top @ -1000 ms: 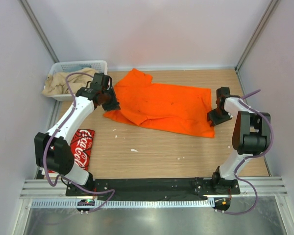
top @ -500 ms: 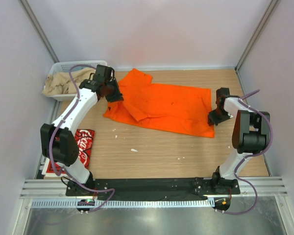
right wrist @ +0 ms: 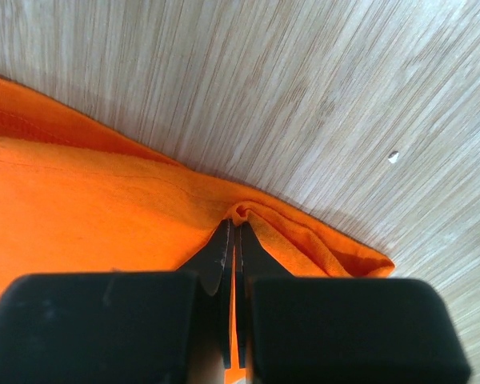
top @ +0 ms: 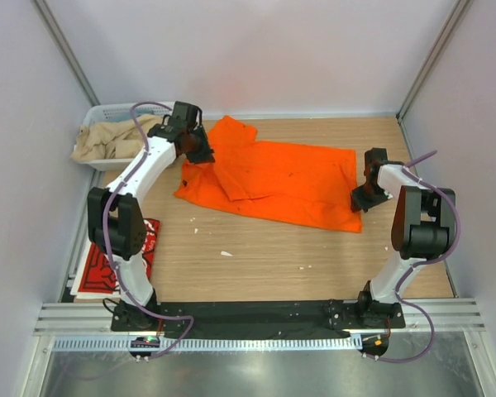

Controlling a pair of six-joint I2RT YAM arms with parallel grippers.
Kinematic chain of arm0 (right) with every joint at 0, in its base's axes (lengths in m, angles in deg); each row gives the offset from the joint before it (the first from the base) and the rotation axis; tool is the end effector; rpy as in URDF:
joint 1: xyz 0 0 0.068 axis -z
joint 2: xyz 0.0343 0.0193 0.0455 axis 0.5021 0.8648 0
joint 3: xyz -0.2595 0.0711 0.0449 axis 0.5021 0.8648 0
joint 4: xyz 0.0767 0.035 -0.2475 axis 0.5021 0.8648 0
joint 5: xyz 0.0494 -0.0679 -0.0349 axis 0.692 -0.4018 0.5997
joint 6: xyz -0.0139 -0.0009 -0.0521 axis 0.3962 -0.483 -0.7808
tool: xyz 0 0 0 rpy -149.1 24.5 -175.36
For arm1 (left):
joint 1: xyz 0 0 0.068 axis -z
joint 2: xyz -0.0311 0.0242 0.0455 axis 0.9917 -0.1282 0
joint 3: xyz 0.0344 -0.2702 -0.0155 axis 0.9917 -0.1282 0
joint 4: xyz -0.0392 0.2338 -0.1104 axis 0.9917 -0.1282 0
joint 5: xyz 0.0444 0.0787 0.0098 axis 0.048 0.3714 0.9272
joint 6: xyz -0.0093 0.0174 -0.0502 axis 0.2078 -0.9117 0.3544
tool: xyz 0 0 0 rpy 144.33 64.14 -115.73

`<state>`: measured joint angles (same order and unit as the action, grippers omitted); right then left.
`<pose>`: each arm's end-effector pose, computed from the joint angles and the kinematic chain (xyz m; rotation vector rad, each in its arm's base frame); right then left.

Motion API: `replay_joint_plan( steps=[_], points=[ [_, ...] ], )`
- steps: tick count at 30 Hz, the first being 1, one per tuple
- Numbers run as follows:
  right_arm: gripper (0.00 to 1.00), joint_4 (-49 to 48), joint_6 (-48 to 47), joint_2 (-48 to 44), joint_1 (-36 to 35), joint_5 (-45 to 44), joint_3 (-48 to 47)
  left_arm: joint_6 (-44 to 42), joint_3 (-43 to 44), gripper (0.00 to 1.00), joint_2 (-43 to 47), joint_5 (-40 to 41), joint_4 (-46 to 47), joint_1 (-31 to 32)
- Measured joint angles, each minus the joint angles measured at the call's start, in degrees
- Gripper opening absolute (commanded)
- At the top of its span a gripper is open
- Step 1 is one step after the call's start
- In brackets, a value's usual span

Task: Fold and stack the t-shirts
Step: Fold the tshirt

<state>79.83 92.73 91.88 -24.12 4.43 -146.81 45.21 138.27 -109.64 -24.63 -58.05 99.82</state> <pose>0.3243 -0.0393 0.1628 1.6055 2.4040 -0.0457 0.3946 -0.1258 0.2932 -0.3894 2.5077 -0.5177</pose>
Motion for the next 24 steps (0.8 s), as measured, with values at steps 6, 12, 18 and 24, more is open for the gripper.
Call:
replay_joint_plan(
  steps=[6, 12, 18, 24],
  points=[
    [0.02, 0.0, -0.5, 0.0, 0.0, 0.1, 0.0, 0.7, 2.6, 0.0, -3.0, 0.2, 2.2, 0.0],
    [0.12, -1.6, -2.2, 0.0, 0.0, 0.8, 0.2, 1.9, 6.9, 0.34, -13.6, 1.6, 10.1, 0.5],
    [0.29, -3.1, -6.7, -0.3, 0.0, 1.6, 0.2, -4.5, 11.7, 0.66, -18.9, 9.1, 7.2, 2.6],
    [0.46, -1.2, -14.3, -5.6, 0.0, 0.2, 0.2, -10.2, 5.7, 0.44, -6.6, 12.6, 2.6, 3.2]
  ],
)
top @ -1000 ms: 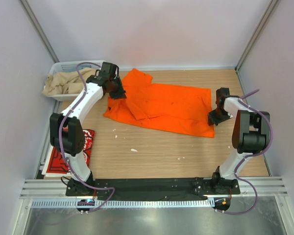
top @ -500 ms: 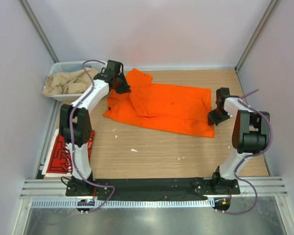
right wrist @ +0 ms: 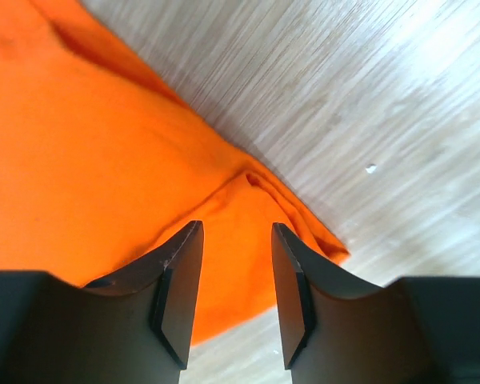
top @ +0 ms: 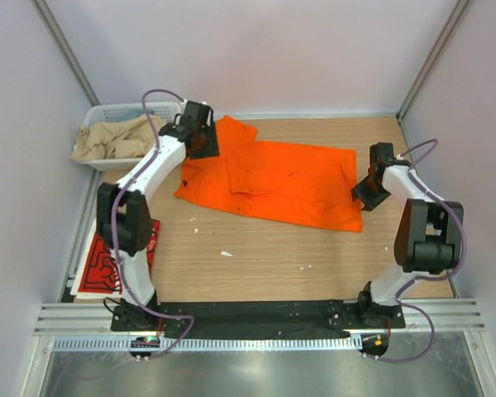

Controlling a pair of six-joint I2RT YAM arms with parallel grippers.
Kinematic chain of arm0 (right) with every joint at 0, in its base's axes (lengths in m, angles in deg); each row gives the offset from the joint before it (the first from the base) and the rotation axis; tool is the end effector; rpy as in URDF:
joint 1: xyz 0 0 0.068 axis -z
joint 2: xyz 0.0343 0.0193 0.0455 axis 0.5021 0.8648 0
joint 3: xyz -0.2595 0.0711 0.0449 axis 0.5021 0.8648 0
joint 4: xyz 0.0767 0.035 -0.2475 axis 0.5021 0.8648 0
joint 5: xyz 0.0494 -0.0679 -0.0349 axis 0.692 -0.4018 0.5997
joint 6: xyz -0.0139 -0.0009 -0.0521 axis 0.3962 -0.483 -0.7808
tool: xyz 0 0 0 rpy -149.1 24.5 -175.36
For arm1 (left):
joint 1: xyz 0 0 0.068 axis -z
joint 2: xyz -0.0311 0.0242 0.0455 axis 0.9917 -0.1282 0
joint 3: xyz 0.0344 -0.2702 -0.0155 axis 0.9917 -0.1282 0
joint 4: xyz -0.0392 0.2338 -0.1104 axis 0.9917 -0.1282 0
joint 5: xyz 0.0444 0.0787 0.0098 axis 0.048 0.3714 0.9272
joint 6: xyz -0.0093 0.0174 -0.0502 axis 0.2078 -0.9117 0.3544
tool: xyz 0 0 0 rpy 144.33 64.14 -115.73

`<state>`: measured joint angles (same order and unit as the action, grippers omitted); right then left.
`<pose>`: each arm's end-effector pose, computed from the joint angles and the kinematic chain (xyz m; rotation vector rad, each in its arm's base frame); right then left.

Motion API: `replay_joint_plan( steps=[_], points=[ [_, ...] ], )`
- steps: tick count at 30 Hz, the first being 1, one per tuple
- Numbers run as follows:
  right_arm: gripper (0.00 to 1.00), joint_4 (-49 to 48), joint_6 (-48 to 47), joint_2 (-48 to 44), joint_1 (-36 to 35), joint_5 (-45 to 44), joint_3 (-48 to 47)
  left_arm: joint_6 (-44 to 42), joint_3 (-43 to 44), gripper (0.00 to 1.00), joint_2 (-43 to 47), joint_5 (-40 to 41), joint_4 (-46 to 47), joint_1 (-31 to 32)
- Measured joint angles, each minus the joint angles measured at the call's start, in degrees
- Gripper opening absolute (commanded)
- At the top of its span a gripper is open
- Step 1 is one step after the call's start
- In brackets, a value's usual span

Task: Fold and stack the t-shirts
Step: Fold the tshirt

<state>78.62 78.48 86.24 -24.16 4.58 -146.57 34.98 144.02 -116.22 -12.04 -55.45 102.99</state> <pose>0.3194 -0.0385 0.1923 1.2588 2.4898 -0.0272 0.4191 -0.1509 0.2816 -0.1869 2.4345 -0.2244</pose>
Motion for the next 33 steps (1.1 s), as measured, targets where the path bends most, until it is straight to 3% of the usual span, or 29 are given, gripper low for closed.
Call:
replay_joint_plan(
  steps=[5, 13, 17, 24, 33],
  points=[
    [0.42, 2.2, -6.2, -5.2, -1.3, 0.2, 0.0, -2.2, -10.9, 0.3, 8.9, -0.9, -1.1, -1.8],
    [0.26, 0.6, -9.4, -4.4, -10.5, 3.6, 3.7, -4.6, -13.0, 0.1, -2.3, 1.7, -1.8, -3.2],
    [0.24, -0.6, -9.8, -1.5, -9.9, 3.0, 6.2, -4.2, -12.7, 0.1, -6.3, 4.4, -3.9, -3.5],
    [0.29, -2.1, -9.2, -1.2, -6.6, 1.2, 8.9, -1.2, -15.6, 0.1, -4.8, 6.3, -2.8, -3.5],
    [0.35, -2.3, -6.8, -8.7, 1.0, -1.2, 16.4, 4.5, -36.6, 0.11, 10.4, 2.0, 0.8, -0.9]
  ],
)
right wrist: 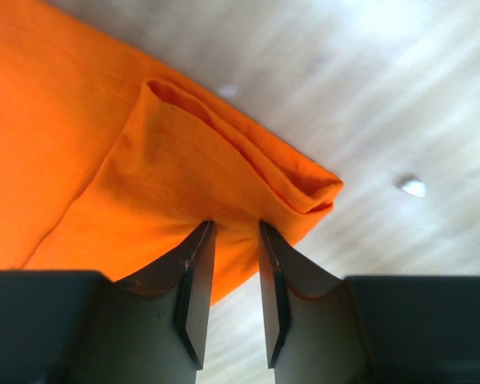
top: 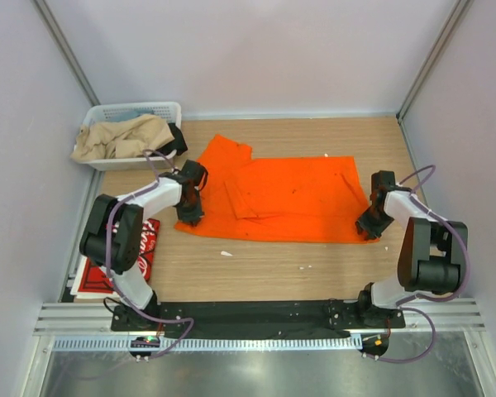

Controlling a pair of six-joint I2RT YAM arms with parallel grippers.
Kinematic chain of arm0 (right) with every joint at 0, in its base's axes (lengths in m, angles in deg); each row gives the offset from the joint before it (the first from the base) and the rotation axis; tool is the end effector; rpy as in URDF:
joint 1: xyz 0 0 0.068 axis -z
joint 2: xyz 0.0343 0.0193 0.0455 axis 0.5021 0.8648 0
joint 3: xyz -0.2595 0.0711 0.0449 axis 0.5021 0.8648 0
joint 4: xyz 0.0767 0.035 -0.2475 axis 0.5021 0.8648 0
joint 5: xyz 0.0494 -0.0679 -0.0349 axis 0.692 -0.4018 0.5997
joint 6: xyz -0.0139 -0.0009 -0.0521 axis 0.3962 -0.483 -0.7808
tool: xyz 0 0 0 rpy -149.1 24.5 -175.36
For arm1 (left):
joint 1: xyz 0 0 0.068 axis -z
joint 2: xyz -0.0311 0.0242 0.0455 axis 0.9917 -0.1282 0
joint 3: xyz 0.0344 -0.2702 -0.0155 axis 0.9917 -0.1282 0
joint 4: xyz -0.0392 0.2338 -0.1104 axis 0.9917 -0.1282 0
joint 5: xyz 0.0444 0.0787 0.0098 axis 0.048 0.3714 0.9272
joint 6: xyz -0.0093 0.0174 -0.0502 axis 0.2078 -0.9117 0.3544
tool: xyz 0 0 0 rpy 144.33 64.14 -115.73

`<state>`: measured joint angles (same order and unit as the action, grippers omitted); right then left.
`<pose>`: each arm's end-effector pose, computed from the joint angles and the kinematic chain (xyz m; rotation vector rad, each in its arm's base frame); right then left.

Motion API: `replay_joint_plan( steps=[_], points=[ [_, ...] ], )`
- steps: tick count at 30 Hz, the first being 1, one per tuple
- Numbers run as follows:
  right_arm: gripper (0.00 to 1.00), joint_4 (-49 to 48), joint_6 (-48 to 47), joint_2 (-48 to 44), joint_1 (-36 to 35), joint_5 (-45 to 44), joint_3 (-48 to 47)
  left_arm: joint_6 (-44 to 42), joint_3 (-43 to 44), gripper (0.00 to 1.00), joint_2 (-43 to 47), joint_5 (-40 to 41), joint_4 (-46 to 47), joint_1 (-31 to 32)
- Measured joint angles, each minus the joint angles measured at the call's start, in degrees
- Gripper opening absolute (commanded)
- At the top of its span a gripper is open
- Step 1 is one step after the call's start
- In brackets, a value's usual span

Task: Fold and stack the t-shirts
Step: Fold the tshirt

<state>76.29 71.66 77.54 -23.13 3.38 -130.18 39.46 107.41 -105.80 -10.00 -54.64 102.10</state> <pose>0.2563 -0.0373 0.1595 1.1595 2.6287 -0.1303 0.3175 -0.1064 0.1619 -0.3169 2.8221 0.0393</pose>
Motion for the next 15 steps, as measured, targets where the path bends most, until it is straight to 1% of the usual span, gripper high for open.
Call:
replay_joint_plan(
  steps=[2, 3, 5, 7, 9, 12, 15],
  points=[
    [0.38, 2.1, -0.5, -1.5, 1.3, -0.9, 1.1, 1.4, -4.6, 0.17, 4.0, -1.4, -0.4, 2.0],
    [0.41, 3.3, -1.3, -2.0, 1.5, -1.5, 1.2, 2.0, -6.8, 0.3, 6.1, -2.0, -0.7, 3.3],
    [0.46, 5.5, -3.3, -3.5, 1.5, -2.5, 1.1, 3.6, -10.3, 0.41, 10.8, -3.0, -3.3, 6.1],
    [0.53, 7.5, -5.4, -6.4, -0.2, -2.7, 0.6, 5.3, -11.8, 0.52, 16.0, -3.6, -6.5, 8.5],
    [0.59, 9.1, -7.1, -10.1, -4.4, -2.0, -1.5, 6.7, -11.7, 0.54, 21.7, -3.8, -8.8, 9.7],
    [0.71, 8.6, -9.0, -12.8, -14.9, 0.2, -6.8, 8.1, -8.4, 0.53, 31.0, -1.5, -12.7, 9.5],
    [0.72, 3.5, -9.8, -13.0, -26.5, 3.7, -9.7, 9.4, -4.9, 0.5, 38.1, 0.2, -14.5, 8.2]
  ],
)
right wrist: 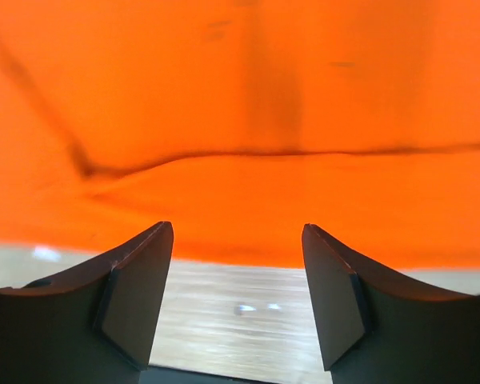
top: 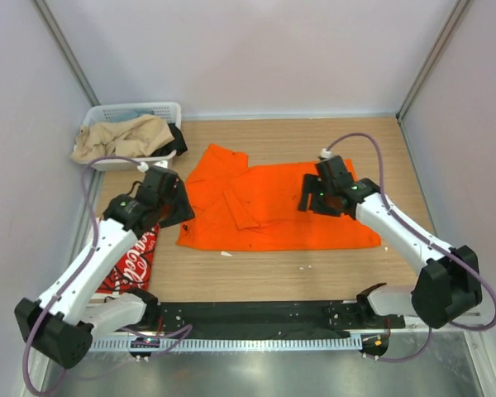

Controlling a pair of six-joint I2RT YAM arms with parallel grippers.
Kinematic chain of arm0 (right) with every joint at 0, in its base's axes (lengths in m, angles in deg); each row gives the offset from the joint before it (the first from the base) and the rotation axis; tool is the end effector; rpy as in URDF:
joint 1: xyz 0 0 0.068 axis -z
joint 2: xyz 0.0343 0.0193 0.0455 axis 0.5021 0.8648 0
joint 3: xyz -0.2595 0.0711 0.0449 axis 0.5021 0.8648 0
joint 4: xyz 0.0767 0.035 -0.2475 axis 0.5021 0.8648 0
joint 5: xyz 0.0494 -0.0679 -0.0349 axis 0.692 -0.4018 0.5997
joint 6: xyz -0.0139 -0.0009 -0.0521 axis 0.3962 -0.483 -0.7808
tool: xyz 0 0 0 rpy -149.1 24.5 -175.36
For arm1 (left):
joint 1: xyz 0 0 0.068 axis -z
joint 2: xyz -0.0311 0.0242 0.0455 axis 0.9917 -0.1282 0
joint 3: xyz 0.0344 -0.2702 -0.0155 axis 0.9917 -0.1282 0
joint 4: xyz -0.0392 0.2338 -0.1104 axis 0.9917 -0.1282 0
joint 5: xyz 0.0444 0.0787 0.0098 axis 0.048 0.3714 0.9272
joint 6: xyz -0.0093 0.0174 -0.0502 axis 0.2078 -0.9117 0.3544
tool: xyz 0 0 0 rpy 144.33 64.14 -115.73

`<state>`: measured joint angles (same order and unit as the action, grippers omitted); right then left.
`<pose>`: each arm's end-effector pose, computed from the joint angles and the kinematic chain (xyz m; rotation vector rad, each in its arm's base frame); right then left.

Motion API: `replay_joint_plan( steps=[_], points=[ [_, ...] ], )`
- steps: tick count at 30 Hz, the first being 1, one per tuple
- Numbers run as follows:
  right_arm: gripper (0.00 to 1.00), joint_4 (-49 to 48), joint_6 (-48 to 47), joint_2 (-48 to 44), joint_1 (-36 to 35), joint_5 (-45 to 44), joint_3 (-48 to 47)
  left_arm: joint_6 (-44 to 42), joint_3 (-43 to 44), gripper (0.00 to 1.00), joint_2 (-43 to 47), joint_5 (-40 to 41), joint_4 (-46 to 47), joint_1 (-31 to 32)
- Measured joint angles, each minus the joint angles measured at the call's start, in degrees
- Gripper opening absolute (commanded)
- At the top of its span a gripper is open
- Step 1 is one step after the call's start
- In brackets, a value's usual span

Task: Fold and stack the t-shirts
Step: Fold the tshirt

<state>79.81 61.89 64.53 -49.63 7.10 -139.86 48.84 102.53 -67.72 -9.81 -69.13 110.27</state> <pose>0.2454 0.0832 0.2597 0.2670 2.5683 0.1986 0.1935 -0.0950 0.2995 -0.3470 2.5334 -0.2660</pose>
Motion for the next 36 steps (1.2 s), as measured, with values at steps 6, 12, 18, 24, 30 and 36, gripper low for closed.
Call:
replay_joint_plan(
  steps=[6, 12, 18, 24, 30, 36],
  points=[
    [0.61, -8.0, -2.8, 8.1, -20.2, 4.0, -2.9, 3.8, -5.4, 0.51, 11.5, -3.7, 1.1, -8.6],
    [0.37, -10.3, -8.5, 23.6, -31.7, 1.1, -13.0, 4.3, -14.1, 0.57, 10.5, -9.0, 3.4, -14.9],
    [0.57, -9.2, -12.2, 32.7, -33.9, -1.9, -22.9, 2.3, -14.9, 0.51, 0.2, -13.8, 9.5, -19.2],
    [0.56, -6.4, -15.1, 39.8, -35.4, -5.2, -30.4, 0.9, -15.4, 0.43, -3.7, -16.3, 13.6, -19.5],
    [0.46, -3.3, -16.5, 42.5, -35.9, -5.9, -31.2, 0.6, -15.8, 0.41, -6.4, -16.8, 15.4, -19.5],
    [0.41, -2.8, -16.8, 43.1, -35.8, -6.4, -31.2, 0.5, -15.8, 0.41, -7.7, -16.9, 16.1, -19.5]
  ],
)
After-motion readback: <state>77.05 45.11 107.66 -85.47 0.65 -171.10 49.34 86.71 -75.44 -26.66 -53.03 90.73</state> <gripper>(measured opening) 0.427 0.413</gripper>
